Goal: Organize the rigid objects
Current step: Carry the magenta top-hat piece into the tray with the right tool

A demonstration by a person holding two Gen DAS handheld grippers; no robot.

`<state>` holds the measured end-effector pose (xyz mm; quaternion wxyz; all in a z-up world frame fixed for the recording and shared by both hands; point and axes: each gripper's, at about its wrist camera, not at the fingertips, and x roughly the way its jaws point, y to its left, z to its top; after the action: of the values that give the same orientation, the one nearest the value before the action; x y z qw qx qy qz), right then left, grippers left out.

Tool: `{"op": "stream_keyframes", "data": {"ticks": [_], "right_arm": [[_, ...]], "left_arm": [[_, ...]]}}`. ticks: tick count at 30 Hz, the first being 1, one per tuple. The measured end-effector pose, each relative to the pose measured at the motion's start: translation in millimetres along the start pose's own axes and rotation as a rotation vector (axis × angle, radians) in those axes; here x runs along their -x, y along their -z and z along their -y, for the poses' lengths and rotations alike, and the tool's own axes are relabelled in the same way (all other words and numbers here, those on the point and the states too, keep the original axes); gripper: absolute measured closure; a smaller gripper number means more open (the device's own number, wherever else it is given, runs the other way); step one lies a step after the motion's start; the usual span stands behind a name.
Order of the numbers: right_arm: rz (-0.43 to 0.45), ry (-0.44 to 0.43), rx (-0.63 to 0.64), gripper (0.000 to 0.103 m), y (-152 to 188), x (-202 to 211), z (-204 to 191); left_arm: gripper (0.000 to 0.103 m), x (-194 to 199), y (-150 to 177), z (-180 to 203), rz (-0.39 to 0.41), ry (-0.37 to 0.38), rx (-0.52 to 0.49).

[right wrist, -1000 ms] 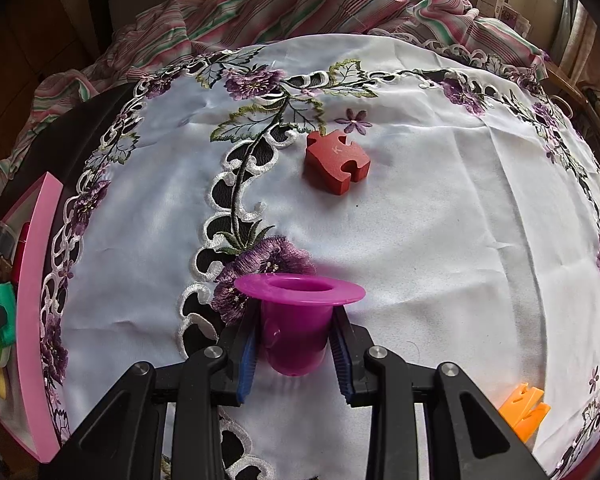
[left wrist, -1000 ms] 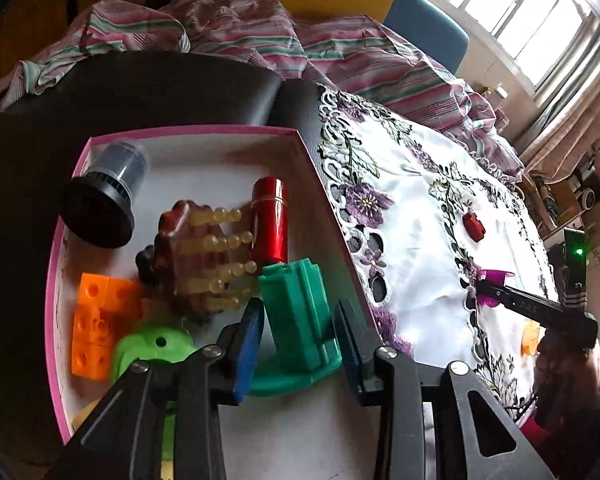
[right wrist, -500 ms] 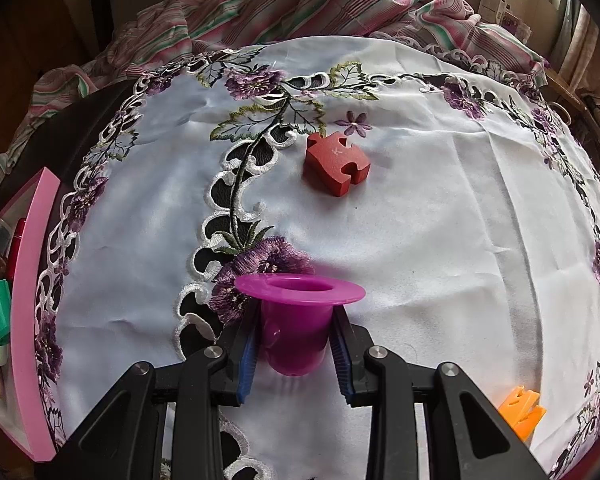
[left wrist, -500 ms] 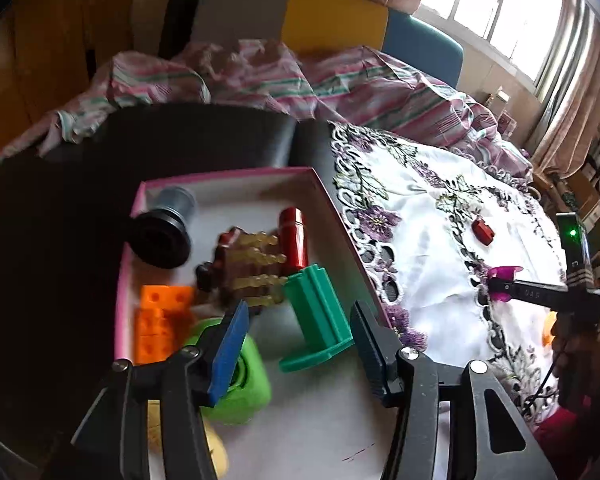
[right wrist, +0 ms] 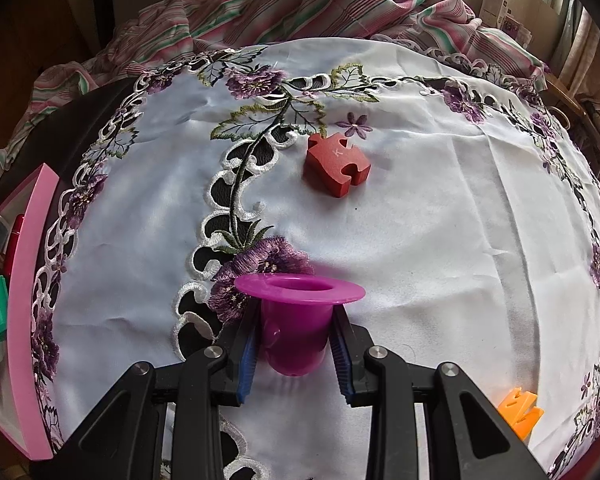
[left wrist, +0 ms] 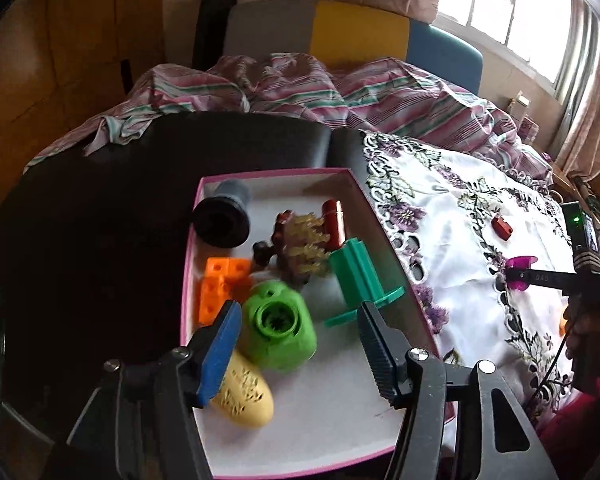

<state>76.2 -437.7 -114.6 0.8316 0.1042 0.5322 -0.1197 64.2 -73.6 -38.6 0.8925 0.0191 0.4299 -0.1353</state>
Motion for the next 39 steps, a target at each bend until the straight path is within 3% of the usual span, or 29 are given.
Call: {"op": "stream_keyframes", "data": {"ticks": [34,39], "right_arm": [[0.013,0.030,0.035,0.071,-1,4,-3],[0.073,-0.008,0.019,0.071,-5,29,-7]], "left_arm": [[0.042,20,17,-47,0.026,-0.083,0.083],[0.042,23,18,-48,0.037,-0.091,0.078]]}}
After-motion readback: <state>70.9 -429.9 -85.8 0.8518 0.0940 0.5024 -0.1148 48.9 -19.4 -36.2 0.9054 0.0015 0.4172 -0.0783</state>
